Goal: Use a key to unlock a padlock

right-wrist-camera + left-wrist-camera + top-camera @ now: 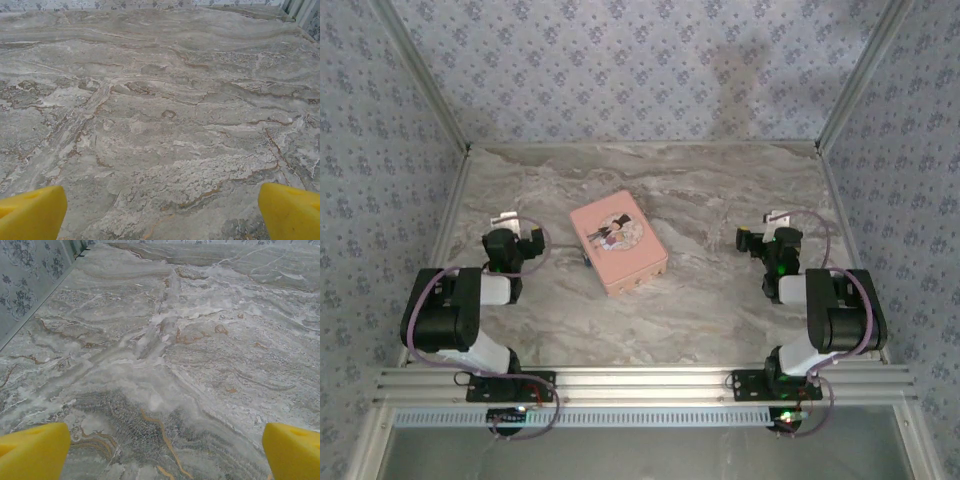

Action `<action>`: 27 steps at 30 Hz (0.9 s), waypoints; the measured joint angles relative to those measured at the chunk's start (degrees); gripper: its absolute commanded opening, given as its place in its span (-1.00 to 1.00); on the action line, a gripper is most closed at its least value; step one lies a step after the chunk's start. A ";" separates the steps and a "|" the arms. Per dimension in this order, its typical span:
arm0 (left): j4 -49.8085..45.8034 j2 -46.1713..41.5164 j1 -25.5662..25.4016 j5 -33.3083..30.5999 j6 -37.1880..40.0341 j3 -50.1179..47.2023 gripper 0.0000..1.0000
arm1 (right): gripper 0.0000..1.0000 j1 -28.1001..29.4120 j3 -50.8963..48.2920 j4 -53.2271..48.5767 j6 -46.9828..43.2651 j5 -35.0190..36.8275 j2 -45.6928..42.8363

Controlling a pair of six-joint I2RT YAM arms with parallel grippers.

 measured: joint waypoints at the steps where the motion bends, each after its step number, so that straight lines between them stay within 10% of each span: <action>1: 0.00 0.00 0.00 0.00 0.00 0.00 0.97 | 1.00 0.00 0.00 0.00 -0.09 0.00 0.00; 27: -0.09 0.00 0.00 0.02 0.00 0.02 0.97 | 1.00 0.20 0.28 -1.55 -0.37 0.42 -0.55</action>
